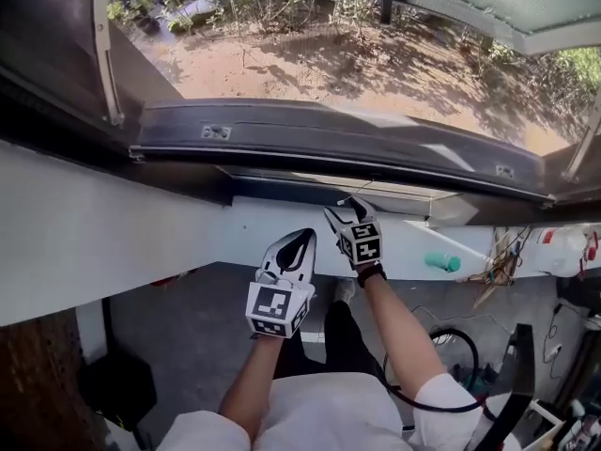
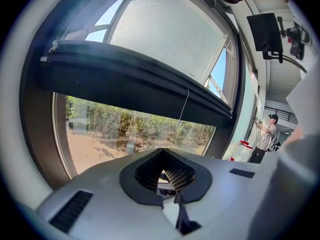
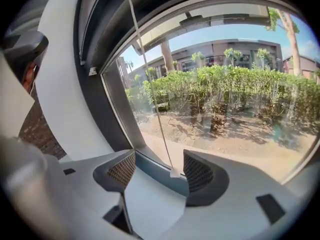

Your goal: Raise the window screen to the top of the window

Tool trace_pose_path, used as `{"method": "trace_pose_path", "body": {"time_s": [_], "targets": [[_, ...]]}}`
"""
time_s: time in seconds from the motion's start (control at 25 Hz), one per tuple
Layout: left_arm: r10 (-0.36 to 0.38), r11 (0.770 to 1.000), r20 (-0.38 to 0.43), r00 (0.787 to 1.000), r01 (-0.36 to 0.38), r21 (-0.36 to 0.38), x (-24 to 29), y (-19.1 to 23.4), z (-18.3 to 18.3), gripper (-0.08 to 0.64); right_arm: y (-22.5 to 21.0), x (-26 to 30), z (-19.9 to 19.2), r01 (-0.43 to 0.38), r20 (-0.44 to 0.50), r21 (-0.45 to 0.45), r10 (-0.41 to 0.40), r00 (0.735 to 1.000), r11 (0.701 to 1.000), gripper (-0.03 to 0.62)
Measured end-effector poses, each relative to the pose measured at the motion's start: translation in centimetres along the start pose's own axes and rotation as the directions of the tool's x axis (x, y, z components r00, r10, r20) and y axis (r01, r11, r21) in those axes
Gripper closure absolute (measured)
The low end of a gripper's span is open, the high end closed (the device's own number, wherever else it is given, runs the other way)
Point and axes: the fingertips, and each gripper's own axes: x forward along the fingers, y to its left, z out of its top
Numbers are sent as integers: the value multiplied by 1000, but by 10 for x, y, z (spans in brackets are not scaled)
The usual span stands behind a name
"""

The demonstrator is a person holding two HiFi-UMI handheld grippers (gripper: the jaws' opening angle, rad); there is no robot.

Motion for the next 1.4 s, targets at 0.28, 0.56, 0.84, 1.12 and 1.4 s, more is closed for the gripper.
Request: {"method": "trace_pose_path", "body": {"time_s": [0.28,0.56,0.84,1.12,1.4], "targets": [[0,1000,-57,998,-2,-31,17,10,-37,560,-5,24,-11,-24,32,20,24,999,1000,308],[49,997,-75,996,-53,-53,22,21,-57,560,-5,28,-32,-41,20,56,40,999,998,603],[21,997,-103,994,-29,-76,24,11,-78,560,-8,28,-36,-36,75,78,31,997,996,603],[11,995,-116,993,-23,-97,35,9,-97,560,-11,28,-38,23,76,-66,-18,997,998,603],[13,996,-109,994,-22,-83,36,7,-101,560,-14,24,-45,71,103,-78,-63,993,994,603]]}}
